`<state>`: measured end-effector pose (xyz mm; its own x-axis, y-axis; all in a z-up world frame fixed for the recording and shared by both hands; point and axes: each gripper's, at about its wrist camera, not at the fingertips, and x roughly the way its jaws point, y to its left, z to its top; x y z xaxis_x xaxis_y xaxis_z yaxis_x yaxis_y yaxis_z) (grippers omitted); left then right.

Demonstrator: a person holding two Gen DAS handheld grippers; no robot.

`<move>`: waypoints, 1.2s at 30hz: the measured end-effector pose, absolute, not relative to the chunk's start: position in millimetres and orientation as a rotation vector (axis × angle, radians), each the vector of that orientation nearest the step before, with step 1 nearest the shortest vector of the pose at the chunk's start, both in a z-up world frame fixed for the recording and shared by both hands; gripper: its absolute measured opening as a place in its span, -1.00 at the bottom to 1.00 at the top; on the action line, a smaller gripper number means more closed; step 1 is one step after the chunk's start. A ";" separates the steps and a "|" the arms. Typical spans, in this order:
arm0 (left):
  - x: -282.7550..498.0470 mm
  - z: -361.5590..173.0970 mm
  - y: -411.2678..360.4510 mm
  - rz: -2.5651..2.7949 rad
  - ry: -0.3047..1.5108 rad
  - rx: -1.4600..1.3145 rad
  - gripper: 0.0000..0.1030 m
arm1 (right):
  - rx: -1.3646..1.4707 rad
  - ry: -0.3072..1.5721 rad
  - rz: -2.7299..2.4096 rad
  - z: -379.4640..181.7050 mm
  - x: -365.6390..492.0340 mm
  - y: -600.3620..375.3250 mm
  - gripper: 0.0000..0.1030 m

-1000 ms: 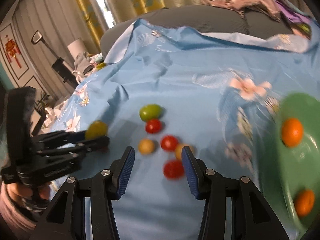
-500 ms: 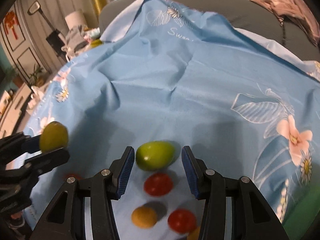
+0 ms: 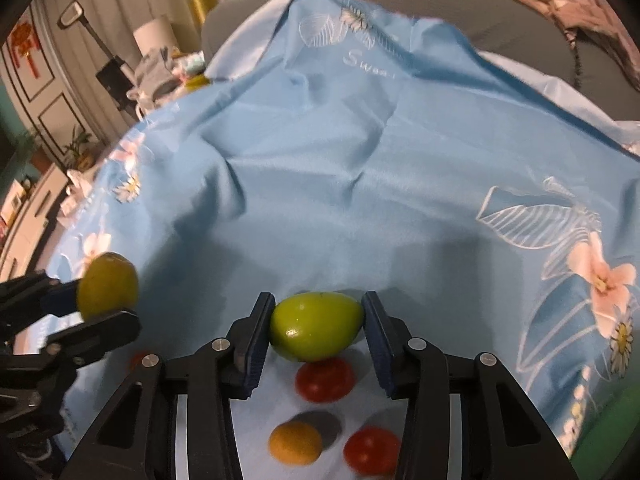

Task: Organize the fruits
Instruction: 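Grasp the large green lime with the right tool while the left tool grasps the yellow plum, then carry the lime and plum to the green bowl and release both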

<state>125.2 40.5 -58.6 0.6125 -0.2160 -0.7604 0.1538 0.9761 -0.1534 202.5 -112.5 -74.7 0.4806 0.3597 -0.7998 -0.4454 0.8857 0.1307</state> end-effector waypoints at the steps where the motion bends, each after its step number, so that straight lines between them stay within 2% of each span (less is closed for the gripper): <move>1: 122.4 -56.4 38.2 -0.215 0.886 -0.071 -0.34 | -0.086 0.940 0.498 -69.3 197.5 -115.6 -0.10; 7: 103.0 -48.2 22.0 -0.235 0.882 -0.052 -0.34 | -0.048 0.871 0.489 -42.4 156.6 -140.7 -0.10; 20: 63.2 -23.3 -35.9 -0.308 0.850 0.054 -0.34 | 0.031 0.816 0.410 -23.9 89.9 -200.5 -0.10; 36: 53.3 -8.0 -118.5 -0.433 0.802 0.212 -0.33 | 0.120 0.736 0.301 -10.5 54.2 -271.0 -0.10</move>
